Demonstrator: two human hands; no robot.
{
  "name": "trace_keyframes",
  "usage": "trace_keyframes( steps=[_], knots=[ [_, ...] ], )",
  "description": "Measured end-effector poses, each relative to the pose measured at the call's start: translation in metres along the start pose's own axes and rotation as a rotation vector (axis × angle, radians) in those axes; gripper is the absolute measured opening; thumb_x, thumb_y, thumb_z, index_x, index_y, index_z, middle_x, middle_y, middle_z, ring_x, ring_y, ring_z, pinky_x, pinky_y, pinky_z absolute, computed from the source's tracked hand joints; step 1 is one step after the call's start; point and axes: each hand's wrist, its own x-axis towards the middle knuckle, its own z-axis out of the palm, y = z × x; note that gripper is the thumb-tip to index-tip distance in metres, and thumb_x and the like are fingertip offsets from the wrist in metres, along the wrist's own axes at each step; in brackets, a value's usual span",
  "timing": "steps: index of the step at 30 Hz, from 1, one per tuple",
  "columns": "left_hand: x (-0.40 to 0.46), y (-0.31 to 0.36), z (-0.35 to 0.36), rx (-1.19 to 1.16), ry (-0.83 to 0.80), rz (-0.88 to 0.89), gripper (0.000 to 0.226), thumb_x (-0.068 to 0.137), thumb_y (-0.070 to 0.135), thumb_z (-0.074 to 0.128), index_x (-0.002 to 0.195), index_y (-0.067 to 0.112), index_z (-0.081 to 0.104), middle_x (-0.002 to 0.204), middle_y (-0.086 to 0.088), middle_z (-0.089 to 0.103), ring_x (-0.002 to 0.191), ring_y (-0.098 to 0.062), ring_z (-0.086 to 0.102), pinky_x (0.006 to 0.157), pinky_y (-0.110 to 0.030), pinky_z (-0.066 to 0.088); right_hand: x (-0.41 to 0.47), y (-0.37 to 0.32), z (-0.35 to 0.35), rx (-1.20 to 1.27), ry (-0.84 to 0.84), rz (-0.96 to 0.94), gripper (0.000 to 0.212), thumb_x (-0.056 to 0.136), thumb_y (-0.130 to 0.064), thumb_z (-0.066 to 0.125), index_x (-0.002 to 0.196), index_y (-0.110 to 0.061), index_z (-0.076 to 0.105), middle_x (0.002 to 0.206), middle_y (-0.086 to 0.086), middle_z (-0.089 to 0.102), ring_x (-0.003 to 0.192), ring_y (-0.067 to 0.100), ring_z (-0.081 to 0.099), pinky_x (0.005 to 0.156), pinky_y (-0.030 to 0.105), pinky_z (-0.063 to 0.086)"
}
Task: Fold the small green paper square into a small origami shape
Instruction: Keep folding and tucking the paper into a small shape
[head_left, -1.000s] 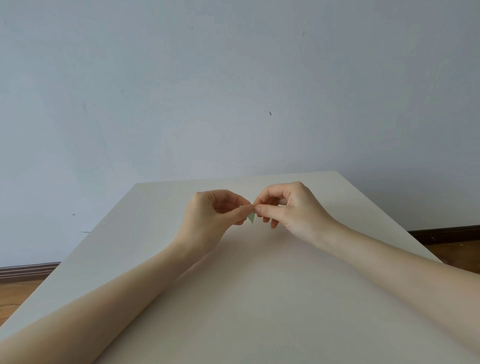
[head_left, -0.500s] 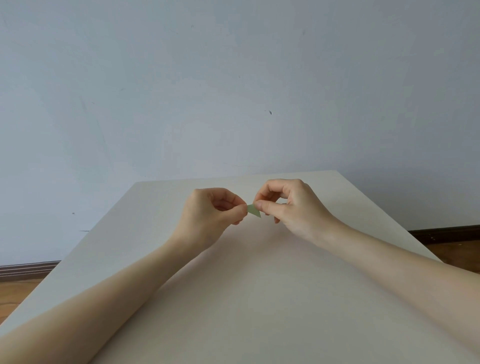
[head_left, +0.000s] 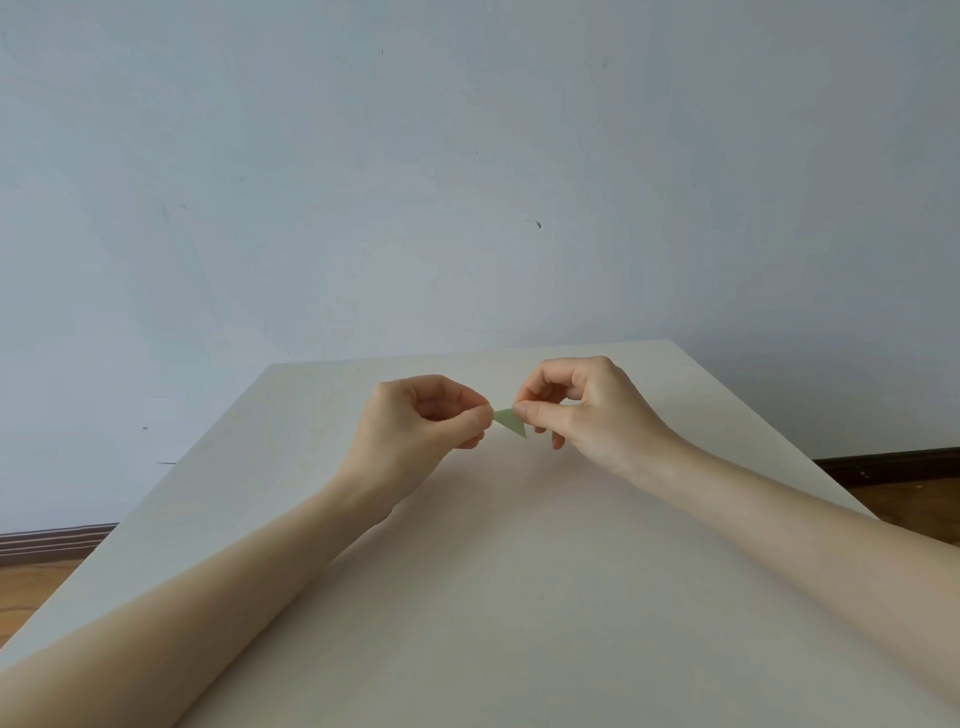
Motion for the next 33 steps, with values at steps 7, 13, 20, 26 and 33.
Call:
trace_keyframes(
  steps=[7, 13, 20, 26, 33],
  knots=[
    [0.001, 0.000, 0.001, 0.012, -0.058, -0.019, 0.005, 0.078, 0.011, 0.072, 0.075, 0.007, 0.074, 0.070, -0.006, 0.074, 0.063, -0.013, 0.068, 0.071, -0.026, 0.058, 0.000, 0.000, 0.002, 0.084, -0.041, 0.021, 0.009, 0.079, -0.004, 0.064, 0.072, -0.005, 0.067, 0.069, 0.007, 0.063, 0.063, 0.011, 0.056, 0.054, 0.023, 0.046],
    [0.003, -0.002, 0.001, -0.081, -0.069, -0.092, 0.006, 0.080, 0.006, 0.068, 0.078, 0.004, 0.073, 0.068, -0.004, 0.073, 0.061, -0.011, 0.068, 0.063, -0.018, 0.054, 0.002, 0.003, -0.001, 0.125, -0.089, 0.095, 0.017, 0.083, 0.000, 0.058, 0.072, -0.007, 0.068, 0.067, 0.003, 0.063, 0.063, 0.012, 0.057, 0.055, 0.023, 0.047],
    [0.008, -0.011, -0.004, 0.059, 0.054, -0.098, 0.008, 0.079, 0.013, 0.069, 0.075, 0.009, 0.075, 0.068, -0.003, 0.073, 0.060, -0.011, 0.066, 0.066, -0.022, 0.055, 0.001, 0.013, 0.003, -0.035, -0.045, 0.060, 0.013, 0.077, -0.016, 0.073, 0.089, -0.016, 0.070, 0.082, 0.003, 0.068, 0.067, 0.014, 0.059, 0.055, 0.019, 0.046],
    [0.010, -0.015, -0.006, 0.319, 0.093, -0.034, 0.015, 0.078, 0.027, 0.072, 0.064, 0.022, 0.073, 0.057, 0.008, 0.063, 0.047, -0.001, 0.051, 0.043, -0.007, 0.035, -0.001, 0.016, 0.010, -0.408, -0.132, -0.166, 0.025, 0.083, -0.011, 0.061, 0.102, -0.025, 0.069, 0.095, -0.005, 0.064, 0.074, 0.015, 0.058, 0.070, 0.023, 0.046],
    [0.012, -0.018, -0.008, 0.399, 0.059, -0.011, 0.013, 0.076, 0.026, 0.073, 0.065, 0.019, 0.073, 0.056, 0.006, 0.062, 0.049, -0.005, 0.049, 0.044, -0.011, 0.037, -0.003, 0.018, 0.012, -0.582, -0.216, -0.226, 0.027, 0.095, -0.022, 0.048, 0.112, -0.029, 0.067, 0.103, -0.004, 0.060, 0.098, 0.012, 0.048, 0.086, 0.026, 0.040]
  ],
)
